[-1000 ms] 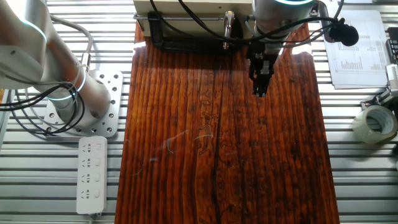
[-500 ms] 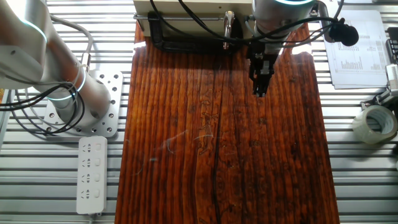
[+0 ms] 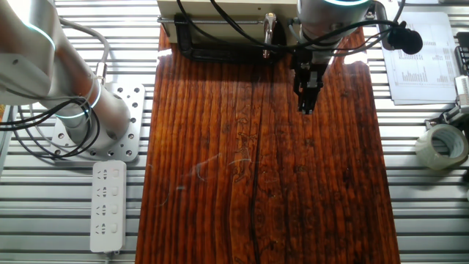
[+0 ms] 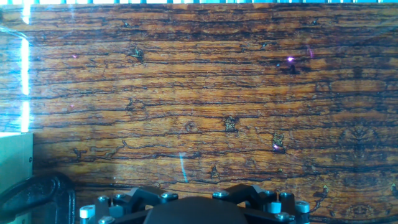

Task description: Turn on the water tap

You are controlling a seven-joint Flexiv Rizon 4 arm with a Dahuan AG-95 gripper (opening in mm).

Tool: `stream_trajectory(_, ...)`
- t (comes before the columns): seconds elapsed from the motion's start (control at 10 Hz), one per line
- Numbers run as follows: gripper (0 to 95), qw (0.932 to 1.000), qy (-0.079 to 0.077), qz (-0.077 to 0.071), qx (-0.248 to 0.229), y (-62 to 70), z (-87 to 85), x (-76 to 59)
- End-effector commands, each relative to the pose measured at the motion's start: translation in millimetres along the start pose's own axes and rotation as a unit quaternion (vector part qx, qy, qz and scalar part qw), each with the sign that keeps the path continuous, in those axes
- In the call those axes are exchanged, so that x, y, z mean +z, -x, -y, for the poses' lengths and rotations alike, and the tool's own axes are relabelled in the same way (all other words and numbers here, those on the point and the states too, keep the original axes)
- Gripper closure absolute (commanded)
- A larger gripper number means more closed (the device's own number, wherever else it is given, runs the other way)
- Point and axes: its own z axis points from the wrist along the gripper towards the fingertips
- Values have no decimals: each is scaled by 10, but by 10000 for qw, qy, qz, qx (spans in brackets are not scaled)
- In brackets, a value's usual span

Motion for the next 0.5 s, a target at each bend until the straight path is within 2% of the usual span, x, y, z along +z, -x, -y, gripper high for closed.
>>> stream_trajectory(0.1,950,9995,54,276,111,-1,0,0)
stream_trajectory(0.3,950,9998,-39,188,68,0,-1,-1)
stream_trajectory(0.5,950,9998,-81,196,1,0,-1,-1)
